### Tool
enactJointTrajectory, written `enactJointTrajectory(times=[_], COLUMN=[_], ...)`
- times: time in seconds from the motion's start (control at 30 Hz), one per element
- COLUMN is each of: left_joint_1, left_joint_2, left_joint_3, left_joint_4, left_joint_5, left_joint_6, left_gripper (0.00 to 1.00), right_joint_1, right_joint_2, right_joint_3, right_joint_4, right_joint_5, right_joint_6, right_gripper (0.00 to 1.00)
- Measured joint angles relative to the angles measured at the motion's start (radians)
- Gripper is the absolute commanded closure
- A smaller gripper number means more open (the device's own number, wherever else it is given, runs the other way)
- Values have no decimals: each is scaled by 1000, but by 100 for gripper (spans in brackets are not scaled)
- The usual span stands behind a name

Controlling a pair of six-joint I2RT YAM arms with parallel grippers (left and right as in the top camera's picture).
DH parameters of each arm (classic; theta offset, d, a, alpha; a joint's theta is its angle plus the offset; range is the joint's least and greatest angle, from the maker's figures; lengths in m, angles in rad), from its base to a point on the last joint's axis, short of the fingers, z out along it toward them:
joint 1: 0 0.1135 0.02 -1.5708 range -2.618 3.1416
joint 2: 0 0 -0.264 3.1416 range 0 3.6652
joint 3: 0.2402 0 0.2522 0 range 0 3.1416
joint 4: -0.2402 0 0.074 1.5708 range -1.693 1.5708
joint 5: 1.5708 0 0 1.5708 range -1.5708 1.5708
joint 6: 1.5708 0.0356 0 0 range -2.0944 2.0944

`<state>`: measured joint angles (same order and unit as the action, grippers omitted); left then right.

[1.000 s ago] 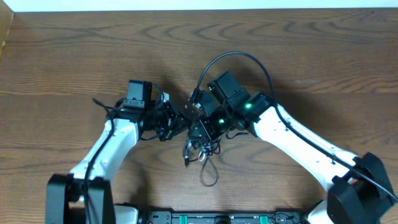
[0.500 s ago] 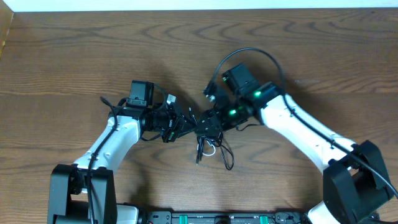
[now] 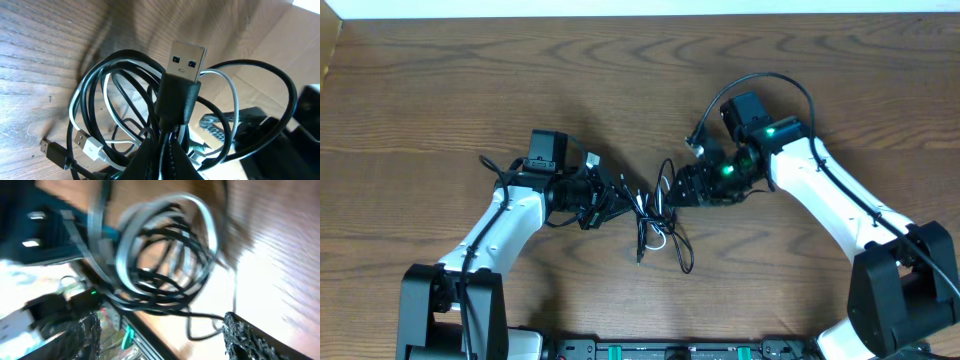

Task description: Untangle cables

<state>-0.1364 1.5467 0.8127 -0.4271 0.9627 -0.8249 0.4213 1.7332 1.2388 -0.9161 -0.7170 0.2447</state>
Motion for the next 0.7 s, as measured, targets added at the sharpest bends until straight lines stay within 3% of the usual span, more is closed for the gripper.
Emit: enactJointTrajectory(times=[0.23,0.4,0.47,0.7], left_joint_1=[0,0,0,1], left_joint_2=[0,0,0,0], left_joint_3=[0,0,0,0], left_joint_4=[-12,-28,-35,-58], left_joint_5=[0,-1,-1,-4], left_joint_6=[-33,-39,-39,-46], left_gripper=[92,92,93,92], right_joint_1=[10,18,31,135], right_joint_2=[0,0,0,1], right_joint_3=[-96,-213,-245,-282], right_joint_4=[42,132,179,434], right_joint_5=[137,136,120,67], right_joint_6=[202,369,428,652], right_gripper=[79,89,98,99])
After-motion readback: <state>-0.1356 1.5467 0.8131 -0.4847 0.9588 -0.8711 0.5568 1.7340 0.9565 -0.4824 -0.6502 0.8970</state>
